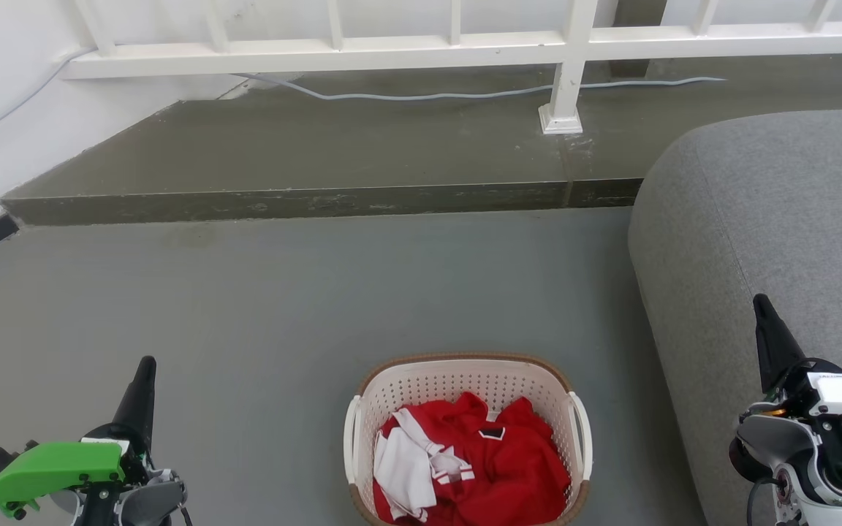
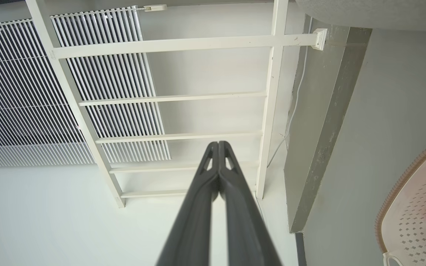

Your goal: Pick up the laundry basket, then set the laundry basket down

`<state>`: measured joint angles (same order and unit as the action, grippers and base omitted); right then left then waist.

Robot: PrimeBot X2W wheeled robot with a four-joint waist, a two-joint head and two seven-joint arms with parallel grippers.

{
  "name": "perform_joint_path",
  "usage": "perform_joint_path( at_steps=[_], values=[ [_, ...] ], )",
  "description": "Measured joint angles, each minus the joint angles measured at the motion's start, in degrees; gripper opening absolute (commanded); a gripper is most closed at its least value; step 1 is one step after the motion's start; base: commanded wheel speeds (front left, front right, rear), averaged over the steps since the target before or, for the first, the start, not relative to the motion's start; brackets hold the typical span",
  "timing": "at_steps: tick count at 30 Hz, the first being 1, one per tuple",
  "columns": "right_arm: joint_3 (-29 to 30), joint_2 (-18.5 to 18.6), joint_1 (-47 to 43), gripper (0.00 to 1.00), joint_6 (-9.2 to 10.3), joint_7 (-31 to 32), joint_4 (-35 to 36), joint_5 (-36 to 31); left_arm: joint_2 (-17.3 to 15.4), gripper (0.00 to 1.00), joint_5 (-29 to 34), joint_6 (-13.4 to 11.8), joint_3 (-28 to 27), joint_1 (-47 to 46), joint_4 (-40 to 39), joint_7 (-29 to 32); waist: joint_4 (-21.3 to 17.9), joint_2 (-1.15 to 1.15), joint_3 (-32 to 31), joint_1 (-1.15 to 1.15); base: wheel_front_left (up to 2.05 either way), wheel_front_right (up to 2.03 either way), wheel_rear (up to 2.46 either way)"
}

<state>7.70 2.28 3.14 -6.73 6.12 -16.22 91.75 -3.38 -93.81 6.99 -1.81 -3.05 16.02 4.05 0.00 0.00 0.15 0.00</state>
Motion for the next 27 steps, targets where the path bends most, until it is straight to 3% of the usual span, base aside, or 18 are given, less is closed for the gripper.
perform_joint_path(
  at_steps=[27],
  values=[
    [0.0, 0.0, 0.01, 0.0, 0.0, 0.0, 0.04, 0.0, 0.0, 0.0, 0.0, 0.0, -0.1, -0.02, 0.0, 0.02, 0.0, 0.0, 0.01, 0.0, 0.0, 0.0, 0.0]
  ],
)
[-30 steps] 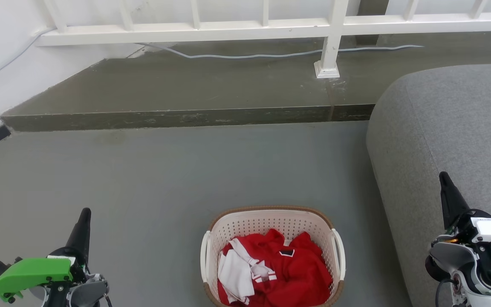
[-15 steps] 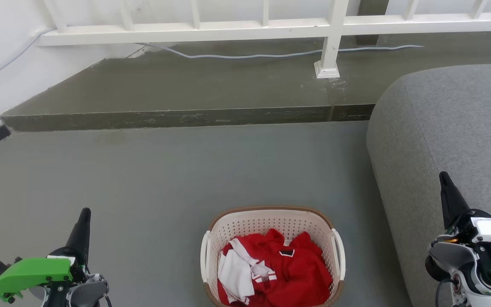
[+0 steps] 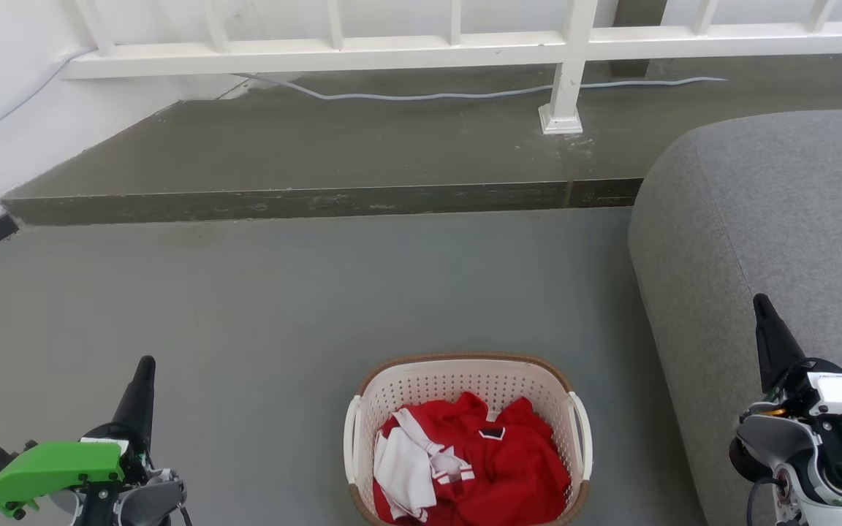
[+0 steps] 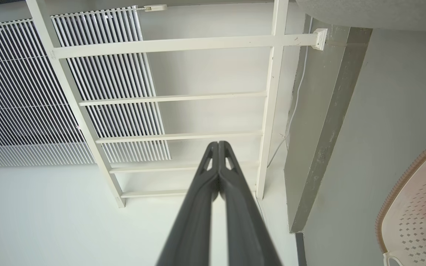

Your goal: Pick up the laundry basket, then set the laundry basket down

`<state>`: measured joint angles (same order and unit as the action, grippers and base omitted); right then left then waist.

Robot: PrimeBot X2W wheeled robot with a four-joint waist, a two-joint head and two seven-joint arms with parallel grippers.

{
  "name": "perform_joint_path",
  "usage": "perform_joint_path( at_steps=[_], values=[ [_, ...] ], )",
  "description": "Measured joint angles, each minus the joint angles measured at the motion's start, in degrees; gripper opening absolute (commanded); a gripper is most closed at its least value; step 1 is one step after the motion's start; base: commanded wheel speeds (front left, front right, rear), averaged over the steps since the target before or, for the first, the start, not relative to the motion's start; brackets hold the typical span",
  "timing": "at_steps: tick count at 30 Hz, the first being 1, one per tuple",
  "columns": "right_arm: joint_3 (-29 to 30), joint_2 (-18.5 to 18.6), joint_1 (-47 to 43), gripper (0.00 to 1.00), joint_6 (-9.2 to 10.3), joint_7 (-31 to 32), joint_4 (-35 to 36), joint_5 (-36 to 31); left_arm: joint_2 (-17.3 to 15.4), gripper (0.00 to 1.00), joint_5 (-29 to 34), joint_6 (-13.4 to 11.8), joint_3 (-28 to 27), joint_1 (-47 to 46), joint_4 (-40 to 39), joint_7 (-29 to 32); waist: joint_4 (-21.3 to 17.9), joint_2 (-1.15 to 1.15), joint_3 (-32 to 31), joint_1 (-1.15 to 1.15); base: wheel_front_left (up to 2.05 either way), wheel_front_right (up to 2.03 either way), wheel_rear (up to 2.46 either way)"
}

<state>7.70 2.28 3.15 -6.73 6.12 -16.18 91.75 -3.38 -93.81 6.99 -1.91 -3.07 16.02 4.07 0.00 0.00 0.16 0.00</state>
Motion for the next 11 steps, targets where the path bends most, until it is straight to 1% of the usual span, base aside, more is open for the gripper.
perform_joint_path(
  at_steps=[11],
  values=[
    [0.0, 0.0, 0.0, 0.0, 0.0, 0.0, 0.02, 0.0, 0.0, 0.0, 0.0, 0.0, -0.04, -0.01, -0.02, 0.0, 0.0, 0.0, 0.0, 0.0, 0.0, 0.0, 0.0]
  ],
)
